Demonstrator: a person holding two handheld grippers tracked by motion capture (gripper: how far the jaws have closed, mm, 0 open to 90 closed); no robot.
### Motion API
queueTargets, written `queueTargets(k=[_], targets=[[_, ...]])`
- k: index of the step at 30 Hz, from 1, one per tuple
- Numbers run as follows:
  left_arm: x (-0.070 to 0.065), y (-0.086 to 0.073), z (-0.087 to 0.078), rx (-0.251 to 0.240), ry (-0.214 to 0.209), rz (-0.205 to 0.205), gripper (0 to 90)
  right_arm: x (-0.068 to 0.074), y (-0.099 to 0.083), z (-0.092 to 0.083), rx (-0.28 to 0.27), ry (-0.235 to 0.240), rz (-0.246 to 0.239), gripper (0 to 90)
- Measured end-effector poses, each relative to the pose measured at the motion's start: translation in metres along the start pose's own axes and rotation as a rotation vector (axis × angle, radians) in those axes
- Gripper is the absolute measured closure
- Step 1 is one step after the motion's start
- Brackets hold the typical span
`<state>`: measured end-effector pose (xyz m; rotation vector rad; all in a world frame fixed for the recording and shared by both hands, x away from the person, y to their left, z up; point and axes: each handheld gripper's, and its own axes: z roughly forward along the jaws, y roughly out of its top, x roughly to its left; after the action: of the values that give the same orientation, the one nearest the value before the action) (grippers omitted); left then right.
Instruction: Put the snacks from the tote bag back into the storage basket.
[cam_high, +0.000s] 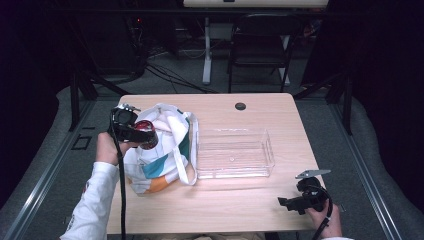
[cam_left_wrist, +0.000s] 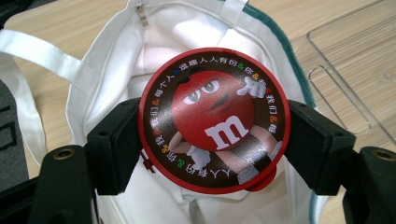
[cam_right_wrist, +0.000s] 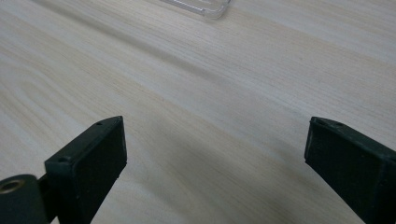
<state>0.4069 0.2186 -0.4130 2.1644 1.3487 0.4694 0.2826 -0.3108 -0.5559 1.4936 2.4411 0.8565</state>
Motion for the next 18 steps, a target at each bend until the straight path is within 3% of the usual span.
queueTargets(k=[18], targets=[[-0.014,0.014,-0.012,-0.028,-0.027,0.036,25.9,0.0,-0.001,0.0,-0.004,-0.005,-0.004,5.6]])
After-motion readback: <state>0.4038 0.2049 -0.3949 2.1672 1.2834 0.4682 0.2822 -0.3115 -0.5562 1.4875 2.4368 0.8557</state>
